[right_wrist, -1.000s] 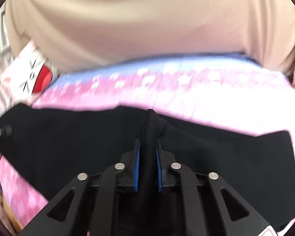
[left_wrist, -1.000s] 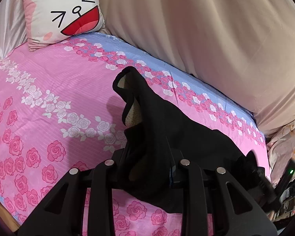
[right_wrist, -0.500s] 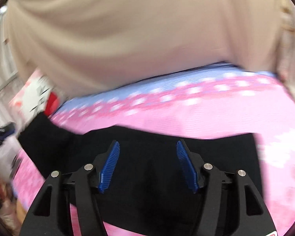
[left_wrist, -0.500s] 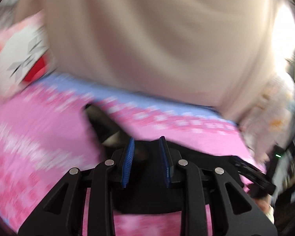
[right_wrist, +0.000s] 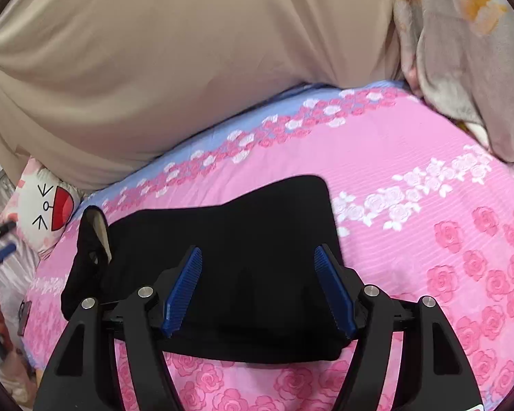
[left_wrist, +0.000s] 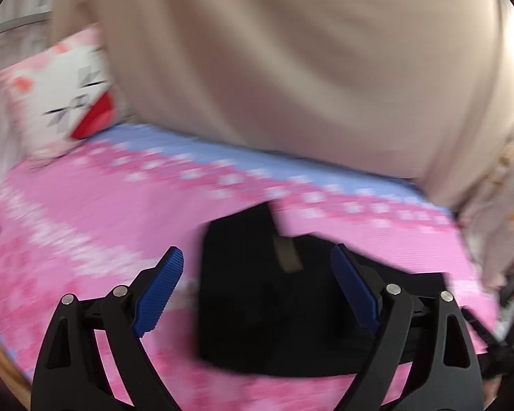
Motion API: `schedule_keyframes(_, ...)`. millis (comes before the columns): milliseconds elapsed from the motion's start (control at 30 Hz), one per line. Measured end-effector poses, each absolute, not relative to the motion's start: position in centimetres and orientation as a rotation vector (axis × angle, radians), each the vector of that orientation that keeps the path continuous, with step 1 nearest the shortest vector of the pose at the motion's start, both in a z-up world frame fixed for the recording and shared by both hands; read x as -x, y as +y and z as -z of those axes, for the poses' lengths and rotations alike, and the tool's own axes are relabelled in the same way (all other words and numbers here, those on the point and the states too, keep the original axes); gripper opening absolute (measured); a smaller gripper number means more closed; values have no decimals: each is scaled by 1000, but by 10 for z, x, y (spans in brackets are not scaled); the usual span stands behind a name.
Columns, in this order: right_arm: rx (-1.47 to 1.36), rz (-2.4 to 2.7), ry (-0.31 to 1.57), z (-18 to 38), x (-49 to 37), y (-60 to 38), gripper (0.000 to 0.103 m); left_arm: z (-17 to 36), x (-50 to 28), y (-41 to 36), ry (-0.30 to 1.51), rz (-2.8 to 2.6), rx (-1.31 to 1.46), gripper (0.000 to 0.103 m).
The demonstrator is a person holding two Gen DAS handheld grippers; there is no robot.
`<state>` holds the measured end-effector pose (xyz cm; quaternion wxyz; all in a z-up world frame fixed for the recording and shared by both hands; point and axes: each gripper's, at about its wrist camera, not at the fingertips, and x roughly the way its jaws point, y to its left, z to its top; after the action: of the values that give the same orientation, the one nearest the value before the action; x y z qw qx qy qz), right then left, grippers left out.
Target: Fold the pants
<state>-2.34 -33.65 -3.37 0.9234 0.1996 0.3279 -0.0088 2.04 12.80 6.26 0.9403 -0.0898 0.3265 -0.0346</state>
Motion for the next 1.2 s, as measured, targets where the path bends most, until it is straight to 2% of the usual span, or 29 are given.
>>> schedule_keyframes(133, -448, -244, 714, 33, -9, -286, 67, -31, -16, 157, 746, 20, 219, 88)
schedule_keyframes(267, -490, -549, 823, 38, -63, -205, 74, -7, -22, 166, 808, 59, 253, 88)
schedule_keyframes(367, -421, -575, 914, 51, -104, -150, 77, 4, -20, 175, 813, 82, 255, 88)
schedule_keyframes(500, -466, -585, 1014, 74, -141, -119, 78, 8, -13, 193, 798, 81, 244, 88)
schedule_keyframes(533, -484, -588, 1028, 79, -146, -112, 83, 10, -12, 201, 796, 77, 255, 88)
schedule_keyframes(567, -476, -575, 1014, 78, -148, -106, 83, 12, -11, 207, 799, 73, 269, 88)
schedule_keyframes(600, -461, -579, 996, 75, -149, -101, 78, 14, -11, 213, 802, 67, 284, 89)
schedule_keyframes(633, -418, -599, 967, 72, -145, -90, 45, 17, -11, 220, 809, 57, 304, 88)
schedule_keyframes(667, -371, -591, 972, 70, -144, -81, 18, 19, -12, 225, 814, 49, 318, 88)
schedule_keyframes(700, -351, -598, 981, 70, -144, -73, 14, 21, -13, 229, 820, 41, 333, 88)
schedule_keyframes(900, -388, -665, 780, -5, -108, -103, 11, 7, -14, 231, 788, 39, 338, 89)
schedule_keyframes(1033, -430, -530, 608, -54, -60, -200, 10, -4, -18, 209, 769, 65, 296, 89)
schedule_keyframes(1100, -446, -423, 574, -54, -36, -246, 10, -5, -22, 193, 781, 89, 284, 89)
schedule_keyframes(1200, -503, -216, 593, -23, 5, -321, 11, -3, -30, 167, 809, 141, 271, 89)
